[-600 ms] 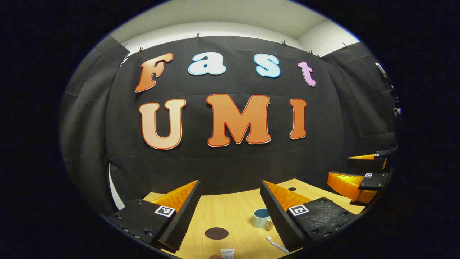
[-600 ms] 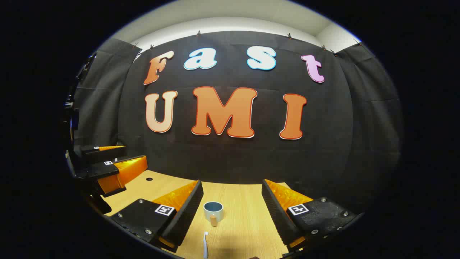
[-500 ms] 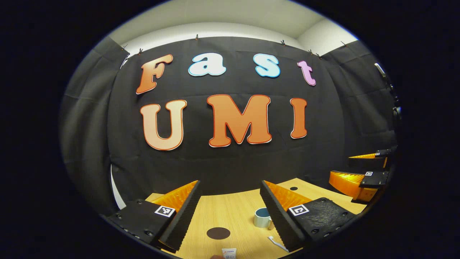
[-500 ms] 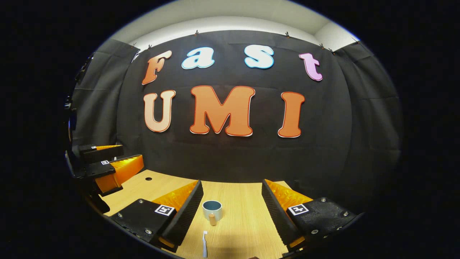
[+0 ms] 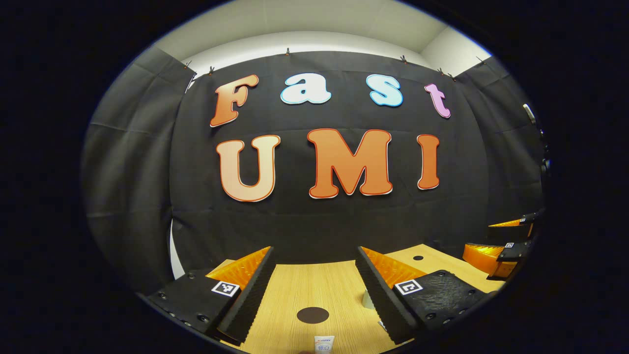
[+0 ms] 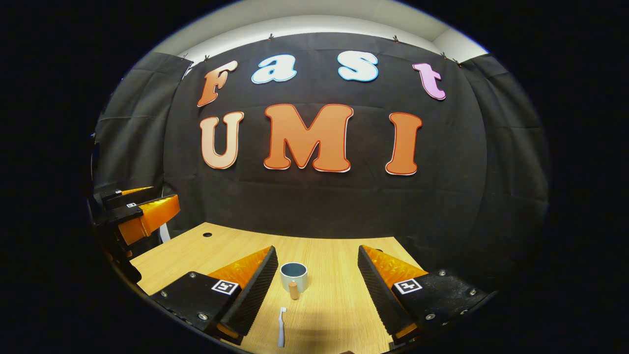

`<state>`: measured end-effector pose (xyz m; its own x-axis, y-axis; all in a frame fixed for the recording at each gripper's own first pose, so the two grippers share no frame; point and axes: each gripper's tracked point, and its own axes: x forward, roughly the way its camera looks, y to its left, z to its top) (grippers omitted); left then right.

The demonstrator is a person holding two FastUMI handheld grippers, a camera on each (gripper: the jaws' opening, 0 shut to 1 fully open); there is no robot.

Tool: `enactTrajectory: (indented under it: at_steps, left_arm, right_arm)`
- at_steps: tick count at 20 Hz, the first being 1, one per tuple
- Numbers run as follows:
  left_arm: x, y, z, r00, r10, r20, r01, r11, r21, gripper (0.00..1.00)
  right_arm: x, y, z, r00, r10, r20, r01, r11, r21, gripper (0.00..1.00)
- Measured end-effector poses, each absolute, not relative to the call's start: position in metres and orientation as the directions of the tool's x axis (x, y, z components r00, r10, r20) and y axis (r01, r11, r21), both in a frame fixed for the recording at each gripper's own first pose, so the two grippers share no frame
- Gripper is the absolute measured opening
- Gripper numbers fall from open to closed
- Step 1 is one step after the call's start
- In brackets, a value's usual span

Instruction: Put the toothbrush and toothpaste on the desktop into the cup, then pick up the cup and place it on the coaster on the desktop.

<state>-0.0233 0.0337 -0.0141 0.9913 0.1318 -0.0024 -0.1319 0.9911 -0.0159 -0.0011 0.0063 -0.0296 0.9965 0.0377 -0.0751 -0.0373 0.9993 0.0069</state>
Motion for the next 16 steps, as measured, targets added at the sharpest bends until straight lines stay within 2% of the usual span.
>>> enactTrajectory:
  at_steps: [7, 16]
  left_arm:
    - [-0.029, 0.031, -0.013, 0.991, 0.133, 0.009, -0.133, 0.991, 0.006, 0.99]
    - [-0.047, 0.062, -0.017, 0.987, 0.159, 0.013, -0.159, 0.987, 0.028, 0.98]
  right_arm:
    - [-0.002, 0.022, -0.042, 0.991, 0.079, -0.108, -0.08, 0.997, -0.006, 0.99]
    - [-0.004, 0.055, -0.105, 0.95, 0.113, -0.292, -0.118, 0.993, -0.002, 0.99]
